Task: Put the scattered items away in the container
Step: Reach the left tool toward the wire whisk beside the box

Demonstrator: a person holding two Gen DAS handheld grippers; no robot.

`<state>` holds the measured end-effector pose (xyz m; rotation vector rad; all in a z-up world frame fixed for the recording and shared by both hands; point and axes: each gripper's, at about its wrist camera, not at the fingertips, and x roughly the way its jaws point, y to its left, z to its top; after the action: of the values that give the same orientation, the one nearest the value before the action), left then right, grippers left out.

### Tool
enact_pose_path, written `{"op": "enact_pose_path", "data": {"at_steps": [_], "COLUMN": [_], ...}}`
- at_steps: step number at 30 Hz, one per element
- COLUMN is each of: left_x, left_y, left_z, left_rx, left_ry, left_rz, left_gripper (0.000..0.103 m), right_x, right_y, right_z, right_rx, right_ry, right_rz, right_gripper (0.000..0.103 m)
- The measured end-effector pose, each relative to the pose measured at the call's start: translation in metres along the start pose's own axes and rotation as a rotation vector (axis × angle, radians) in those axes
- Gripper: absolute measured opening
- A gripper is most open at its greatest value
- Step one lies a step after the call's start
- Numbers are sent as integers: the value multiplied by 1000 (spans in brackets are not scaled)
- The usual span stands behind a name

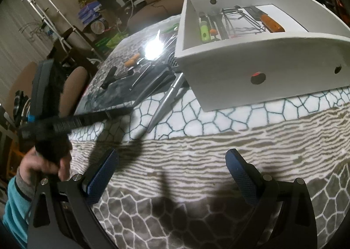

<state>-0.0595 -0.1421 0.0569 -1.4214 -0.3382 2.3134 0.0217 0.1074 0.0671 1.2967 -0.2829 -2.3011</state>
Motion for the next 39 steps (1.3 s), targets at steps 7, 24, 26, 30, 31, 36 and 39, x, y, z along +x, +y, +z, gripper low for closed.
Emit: {"op": "enact_pose_path", "data": {"at_steps": [7,24,26,30,31,36,39], "left_x": [-1,14,8,-10,-9,8,26], "left_y": [17,21,33,62,66,62,40], "left_z": [15,43,48,53,53,53,54], "left_rx": [-26,31,-3,-103,-109,-43,61], "left_ry": [-48,-117,-130,-186,-183,-148,-128], "left_rz": [68,212,187,152,150,181,224], "left_gripper": [69,65,45,39,39,57,58], "right_x": [0,-10,-13,-19,-20,-17,-16], "right_y": [8,10,10,8,8,9,9], "right_z": [-2,-2,-2,0,0,2,1], "right_rx": [-21,-47,-47,-39,-41,-37,-36], "right_ry": [-10,-21,-24,-30,-31,-9,0], "right_rz": [15,41,49,75,79,95,90], "right_gripper": [100,100,100,101,101,101,101]}}
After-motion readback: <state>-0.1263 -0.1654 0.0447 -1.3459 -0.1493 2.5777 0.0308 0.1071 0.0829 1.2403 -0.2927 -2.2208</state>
